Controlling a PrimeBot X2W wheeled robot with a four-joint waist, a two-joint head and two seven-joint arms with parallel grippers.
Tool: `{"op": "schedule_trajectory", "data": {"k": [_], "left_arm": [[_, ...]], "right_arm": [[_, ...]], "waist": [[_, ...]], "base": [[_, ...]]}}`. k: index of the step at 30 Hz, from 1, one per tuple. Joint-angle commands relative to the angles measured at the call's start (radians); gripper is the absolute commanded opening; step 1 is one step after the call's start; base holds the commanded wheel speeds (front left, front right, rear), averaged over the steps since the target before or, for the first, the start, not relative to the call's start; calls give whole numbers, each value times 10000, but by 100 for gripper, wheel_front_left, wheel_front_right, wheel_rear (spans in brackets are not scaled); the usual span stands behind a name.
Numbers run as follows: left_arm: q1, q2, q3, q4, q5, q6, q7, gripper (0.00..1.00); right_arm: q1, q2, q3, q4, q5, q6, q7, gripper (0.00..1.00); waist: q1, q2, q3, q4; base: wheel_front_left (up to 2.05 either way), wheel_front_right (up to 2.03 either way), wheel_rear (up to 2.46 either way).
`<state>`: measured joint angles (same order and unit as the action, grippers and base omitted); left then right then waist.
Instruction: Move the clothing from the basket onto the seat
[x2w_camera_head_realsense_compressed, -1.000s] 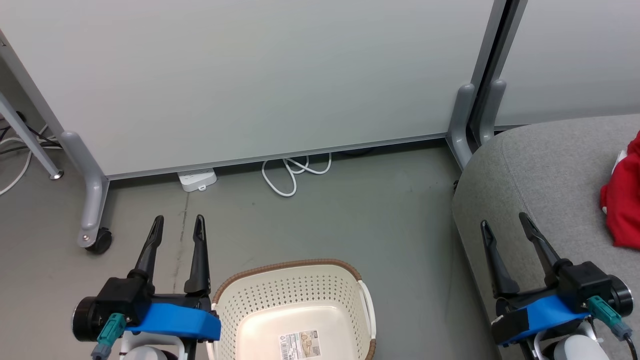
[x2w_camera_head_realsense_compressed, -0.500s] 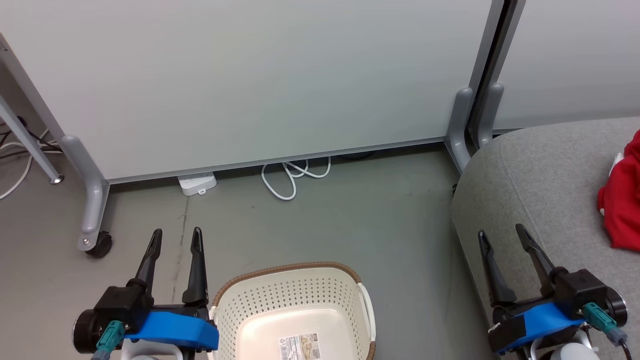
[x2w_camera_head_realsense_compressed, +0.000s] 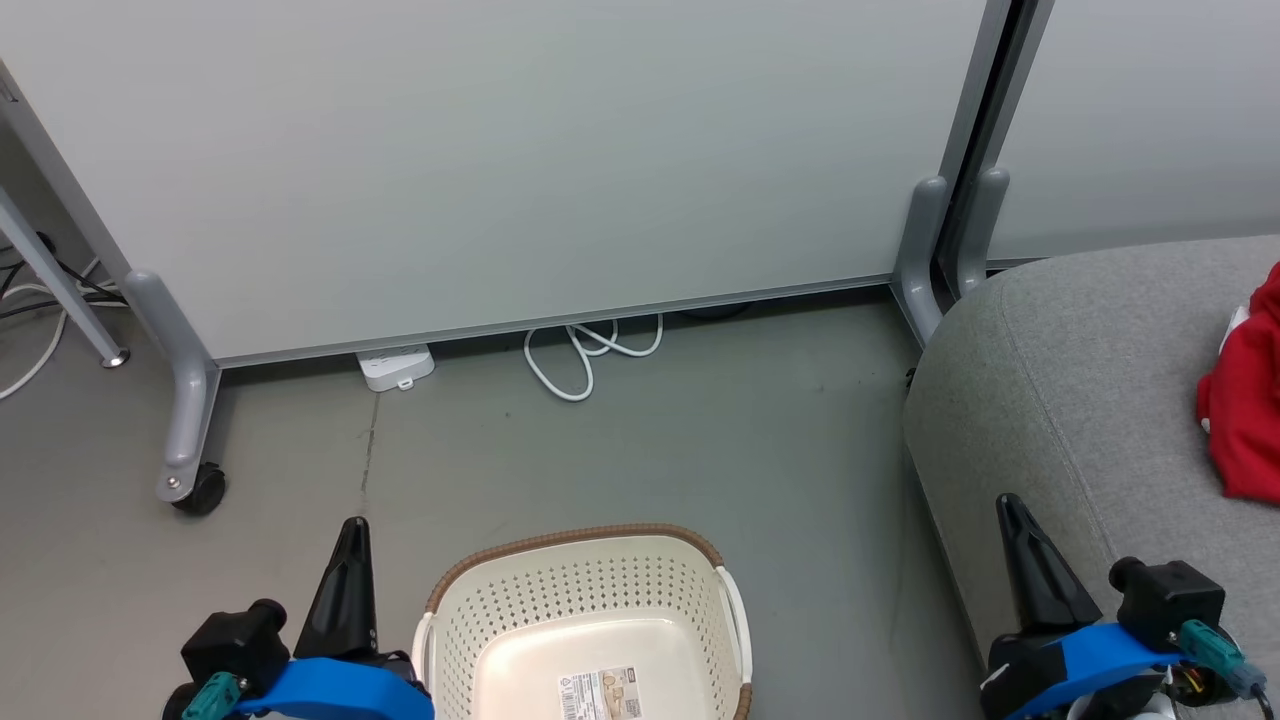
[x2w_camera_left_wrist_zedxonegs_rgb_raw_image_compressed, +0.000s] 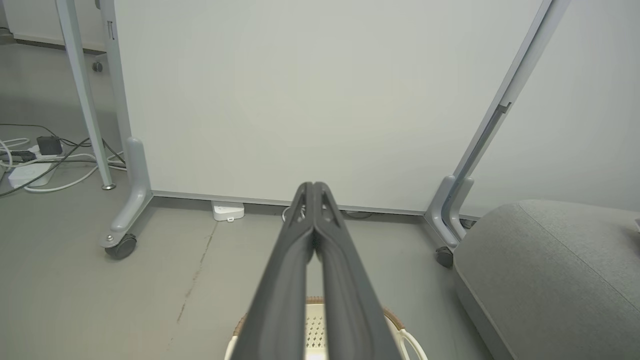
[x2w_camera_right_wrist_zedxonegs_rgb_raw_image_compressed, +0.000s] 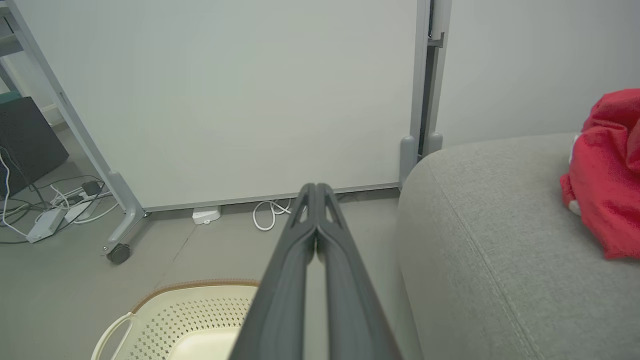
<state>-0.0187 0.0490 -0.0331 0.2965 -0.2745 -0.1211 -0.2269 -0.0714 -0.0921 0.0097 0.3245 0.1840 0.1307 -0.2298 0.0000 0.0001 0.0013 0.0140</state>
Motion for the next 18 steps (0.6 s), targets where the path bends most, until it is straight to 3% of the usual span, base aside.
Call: {"op": "schedule_trajectory", "data": {"k": [1,18], "left_arm": [[-264,10,117,-162,-427,-9,85,0],[-414,12,407,-289,-3361,-33,813,0]], "right_arm": [[-154,6,-83,-181,485,0,90,0],[-188,98,-317,-374,3617,0,816,0]], "waist": [[0,-1,1,-4],[0,-1,4,-23]], "base": [[0,0,0],[0,0,0]]}}
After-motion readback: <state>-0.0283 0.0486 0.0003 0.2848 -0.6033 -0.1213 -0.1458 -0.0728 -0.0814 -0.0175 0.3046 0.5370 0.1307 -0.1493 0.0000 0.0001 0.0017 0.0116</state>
